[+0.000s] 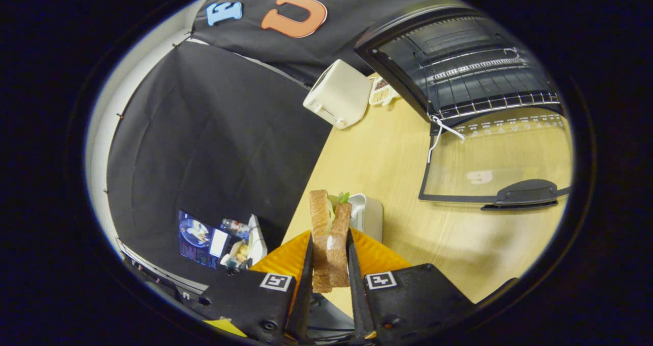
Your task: Open the toaster oven, put the food inside, and close the toaster oven door.
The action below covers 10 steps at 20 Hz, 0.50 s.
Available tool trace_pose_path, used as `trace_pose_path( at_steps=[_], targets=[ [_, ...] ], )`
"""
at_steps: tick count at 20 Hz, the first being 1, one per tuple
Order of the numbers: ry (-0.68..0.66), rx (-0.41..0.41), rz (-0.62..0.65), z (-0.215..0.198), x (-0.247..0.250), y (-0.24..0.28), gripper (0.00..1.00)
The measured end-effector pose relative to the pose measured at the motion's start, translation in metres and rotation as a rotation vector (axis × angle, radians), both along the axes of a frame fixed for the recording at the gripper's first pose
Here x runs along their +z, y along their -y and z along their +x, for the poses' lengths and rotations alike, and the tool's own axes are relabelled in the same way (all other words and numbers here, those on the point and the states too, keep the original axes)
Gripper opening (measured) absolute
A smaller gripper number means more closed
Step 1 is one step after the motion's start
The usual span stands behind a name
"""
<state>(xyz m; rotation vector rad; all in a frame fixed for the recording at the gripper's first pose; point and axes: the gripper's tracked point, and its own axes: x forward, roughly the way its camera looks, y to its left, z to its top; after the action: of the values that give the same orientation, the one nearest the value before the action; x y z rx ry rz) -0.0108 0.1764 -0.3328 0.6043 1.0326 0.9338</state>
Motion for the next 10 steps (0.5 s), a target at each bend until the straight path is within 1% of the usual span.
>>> trace_pose_path(
  at_steps=[3,5,8,10],
  targets=[
    [0.020,-0.028,0.039,0.001,0.015,0.007,0.38],
    [0.015,-0.074,0.082,0.008,0.025,0.014,0.37],
    [0.008,-0.187,0.157,0.033,0.042,0.034,0.36],
    [0.010,-0.297,0.183,0.056,0.043,0.051,0.36]
  ],
)
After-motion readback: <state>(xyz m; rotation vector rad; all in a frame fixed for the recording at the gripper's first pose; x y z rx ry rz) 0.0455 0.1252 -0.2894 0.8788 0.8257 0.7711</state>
